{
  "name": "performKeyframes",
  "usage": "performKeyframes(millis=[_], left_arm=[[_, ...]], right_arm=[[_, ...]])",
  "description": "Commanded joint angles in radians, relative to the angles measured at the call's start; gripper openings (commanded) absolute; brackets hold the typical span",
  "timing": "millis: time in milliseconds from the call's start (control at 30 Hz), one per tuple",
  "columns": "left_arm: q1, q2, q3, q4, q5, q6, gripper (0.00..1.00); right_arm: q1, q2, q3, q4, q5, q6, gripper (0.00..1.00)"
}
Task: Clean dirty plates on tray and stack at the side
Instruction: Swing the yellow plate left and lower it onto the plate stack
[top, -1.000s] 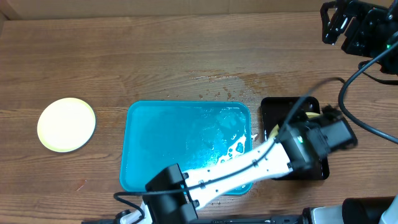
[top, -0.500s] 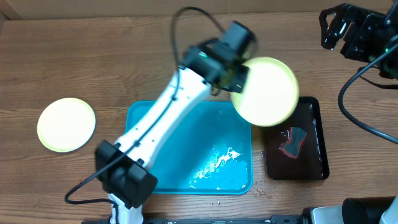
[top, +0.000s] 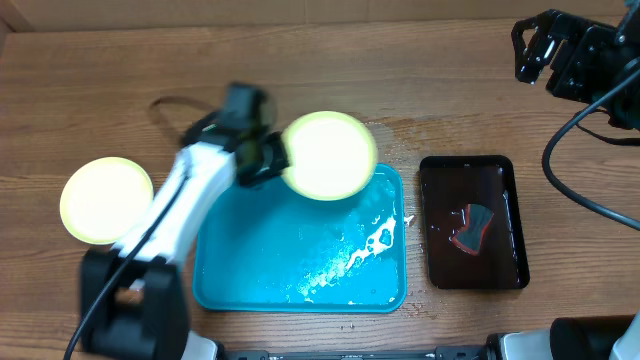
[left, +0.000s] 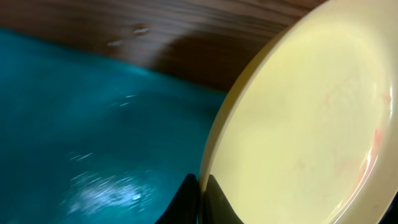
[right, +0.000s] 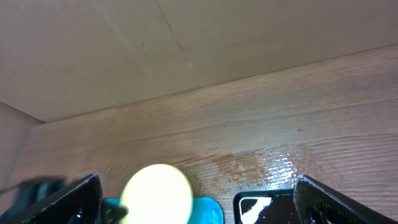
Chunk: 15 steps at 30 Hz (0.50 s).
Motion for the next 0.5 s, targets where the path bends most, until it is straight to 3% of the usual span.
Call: performKeyframes(millis=[0,267,467], left_arm=[[0.136,-0.157,-0.131,0.026,0.069,-0.076,0.04],[0.563,-0.357,-0.361,0.045,0.13,-0.06,0.05],[0.922,-0.368,-0.427,0.063,0.257,0.028,0.04]], right_arm=[[-0.004,0.003,0.019,0.001,-0.002,0.003,1.0],[-0.004,0.007,0.019,-0.027,-0.002,0.003,1.0],[-0.004,0.009,0.019,-0.047,-0.002,0.003,1.0]])
